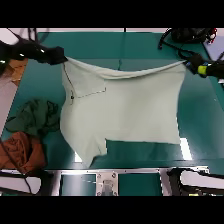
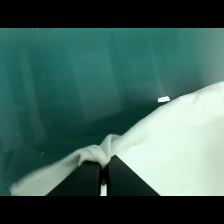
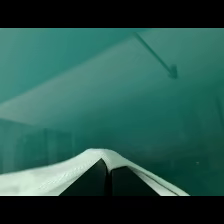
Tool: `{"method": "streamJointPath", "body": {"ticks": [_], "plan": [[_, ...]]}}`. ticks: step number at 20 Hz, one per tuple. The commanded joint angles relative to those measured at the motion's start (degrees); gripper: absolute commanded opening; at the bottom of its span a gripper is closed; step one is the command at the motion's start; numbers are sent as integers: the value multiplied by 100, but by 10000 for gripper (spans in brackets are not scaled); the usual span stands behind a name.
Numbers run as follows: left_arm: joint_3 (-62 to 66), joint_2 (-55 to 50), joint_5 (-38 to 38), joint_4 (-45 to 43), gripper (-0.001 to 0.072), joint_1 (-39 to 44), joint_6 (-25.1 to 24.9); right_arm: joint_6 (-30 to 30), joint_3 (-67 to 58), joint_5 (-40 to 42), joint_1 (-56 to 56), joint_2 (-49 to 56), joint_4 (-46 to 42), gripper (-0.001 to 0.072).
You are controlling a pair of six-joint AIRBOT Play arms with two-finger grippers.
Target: Fold the shirts.
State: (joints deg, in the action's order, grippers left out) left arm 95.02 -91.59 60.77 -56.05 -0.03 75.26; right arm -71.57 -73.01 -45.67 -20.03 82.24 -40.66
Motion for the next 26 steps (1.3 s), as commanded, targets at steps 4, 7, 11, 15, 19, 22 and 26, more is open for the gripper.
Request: {"method": "streamJointPath", "body": {"ticks": [4, 7, 11, 15, 19, 22, 26], "plan": [[-52, -1196, -1657, 662, 23, -2, -28, 26, -1121, 168, 103, 2083, 221, 13], [105, -1198, -2138, 767, 23, -2, -33, 24, -1867, 170, 120, 2459, 431, 14], [463, -1198, -2439, 767, 23, -2, -35, 20, -2566, 181, 232, 2736, 459, 14], [579, -1200, -2474, 758, 23, -2, -39, 24, -2758, 439, 354, 2802, 463, 14], [575, -1200, -1974, 227, 23, -9, -20, 22, -2752, 238, 358, 2804, 208, 14], [575, -1200, -1167, -175, 23, -9, 63, 2, -2754, -560, 221, 2796, 70, 13], [573, -1198, 302, -909, 23, -7, 142, -195, -2741, -2120, -201, 2791, -732, 13]]}}
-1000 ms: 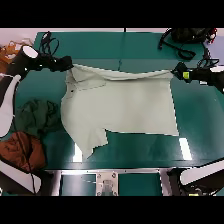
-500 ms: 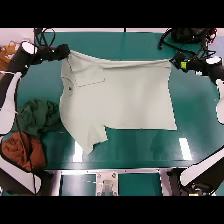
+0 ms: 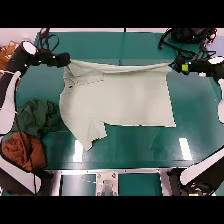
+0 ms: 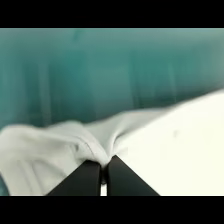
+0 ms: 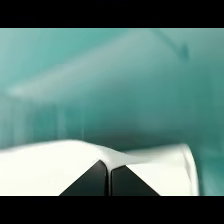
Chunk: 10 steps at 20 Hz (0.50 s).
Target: Fold the shirts.
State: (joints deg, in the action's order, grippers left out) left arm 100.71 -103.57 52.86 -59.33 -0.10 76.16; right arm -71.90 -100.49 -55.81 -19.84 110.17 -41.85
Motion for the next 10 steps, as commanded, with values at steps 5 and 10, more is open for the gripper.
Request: {"method": "streamJointPath", "body": {"ticks": [5, 10], "plan": [[-74, -79, 1888, -1137, 22, -2, 184, -260, 415, -1388, -238, 0, -1377, 13], [-173, -372, 2262, -1207, 23, 0, 317, -258, 737, -1370, -238, 4, -1478, 13]]}}
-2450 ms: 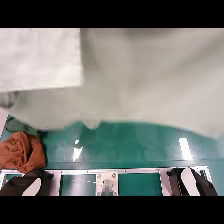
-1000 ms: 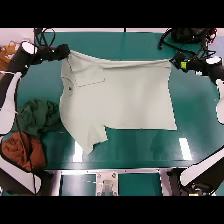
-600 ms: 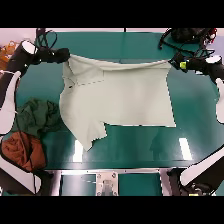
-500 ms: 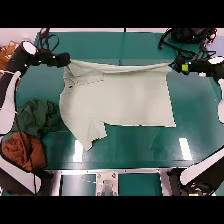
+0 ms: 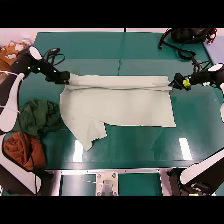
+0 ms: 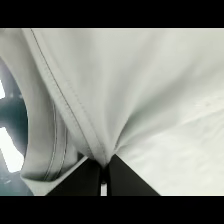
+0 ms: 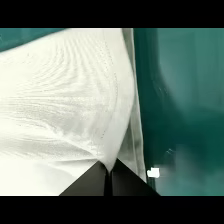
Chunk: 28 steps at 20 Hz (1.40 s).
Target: Fold the shirts.
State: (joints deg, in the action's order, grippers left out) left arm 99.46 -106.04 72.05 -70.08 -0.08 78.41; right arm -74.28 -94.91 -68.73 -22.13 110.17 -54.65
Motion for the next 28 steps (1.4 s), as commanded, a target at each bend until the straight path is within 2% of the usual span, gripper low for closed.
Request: {"method": "streamJointPath", "body": {"ticks": [1, 7, 8, 9, 10, 11, 13, 14, 15, 16, 17, 18, 20, 23, 26, 28], "plan": [[-55, -122, 354, -133, 22, -2, 107, -13, 227, -70, -9, 4, -197, 14], [-48, -122, 831, -11, 23, 2, 131, -9, 247, 22, 4, 4, -175, 16], [-46, -122, 833, 79, 25, 2, 214, -28, 208, -24, 22, 0, -175, 172], [-46, -116, 848, 186, 143, 2, 236, -48, 122, -136, 22, -7, -177, 401], [-42, -94, 909, 271, 497, 2, 262, -90, 2, -334, 15, -37, -201, 438], [-26, -72, 1005, 299, 607, 0, 341, -232, -122, -509, -2, -103, -356, 438], [151, -70, 1473, 269, 605, -4, 428, -627, -297, -822, -63, -302, -894, 437], [289, -68, 1790, 173, 605, -4, 476, -809, -293, -966, -98, -433, -1145, 386], [446, -68, 2131, 22, 604, -4, 601, -852, -282, -1156, -133, -546, -1303, 242], [575, -68, 2450, -105, 515, -4, 715, -863, -243, -1394, -179, -667, -1357, 55], [660, -66, 2726, -162, 216, -2, 710, -981, -127, -1602, -225, -791, -1351, 15], [673, -33, 2931, -153, 23, -2, 708, -1029, 129, -1716, -232, -984, -1355, 14], [656, 85, 3108, -170, 22, 20, 828, -1084, 966, -1709, -234, -1513, -1355, 14], [-136, 896, 2691, -407, 21, 125, 970, -1126, 2763, -1373, -330, -2649, -1390, 13], [-2201, 2518, 1845, -850, 21, 216, 1045, -1303, 4505, -901, -704, -3886, -1370, 13], [-3733, 3711, 1244, -824, 21, 216, 1261, -1410, 5482, -575, -896, -4612, -1353, 15]]}}
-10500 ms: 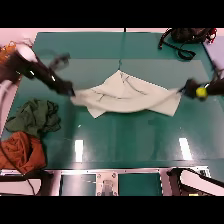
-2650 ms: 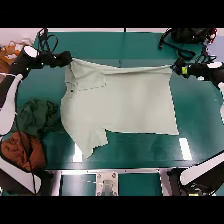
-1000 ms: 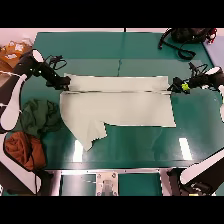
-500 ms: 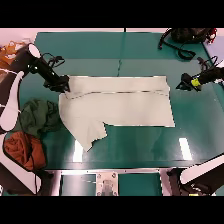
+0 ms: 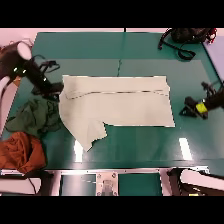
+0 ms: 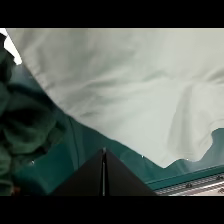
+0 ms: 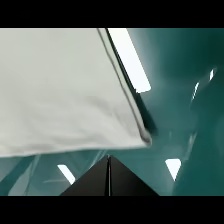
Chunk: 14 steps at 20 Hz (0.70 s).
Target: Fold the shirts.
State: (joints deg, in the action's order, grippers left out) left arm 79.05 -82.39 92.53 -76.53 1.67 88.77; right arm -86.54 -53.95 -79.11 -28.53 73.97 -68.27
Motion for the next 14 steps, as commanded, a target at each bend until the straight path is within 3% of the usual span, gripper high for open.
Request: {"method": "streamJointPath", "body": {"ticks": [1, 2, 3, 4, 5, 7, 10, 13, 14], "plan": [[-2365, 1886, -1152, -76, 22, 42, 334, -297, 1816, 667, -269, -1294, 76, 17], [-3012, 2358, -1491, 70, 24, 42, 444, -326, 2144, 914, -267, -1491, 208, 77], [-3523, 2660, -1733, 249, 145, 42, 496, -323, 2424, 1180, -264, -1580, 457, 235], [-3989, 2833, -1932, 505, 488, 42, 562, -321, 2621, 1449, -249, -1580, 745, 353], [-4374, 2848, -2140, 721, 544, 44, 573, -317, 2809, 1777, -247, -1580, 1047, 402], [-4994, 2793, -2739, 1198, 544, 42, 564, -181, 2990, 2258, -247, -1495, 1582, 403], [-5589, 2771, -3923, 2236, 543, 83, 170, 9, 2986, 2743, -83, -1128, 2221, 403], [-5836, 2693, -4798, 2555, 536, 560, 81, 9, 2981, 3294, 400, -634, 2691, 403], [-5834, 2520, -5073, 2680, 450, 675, 74, 7, 2959, 3414, 551, -476, 2830, 403]]}}
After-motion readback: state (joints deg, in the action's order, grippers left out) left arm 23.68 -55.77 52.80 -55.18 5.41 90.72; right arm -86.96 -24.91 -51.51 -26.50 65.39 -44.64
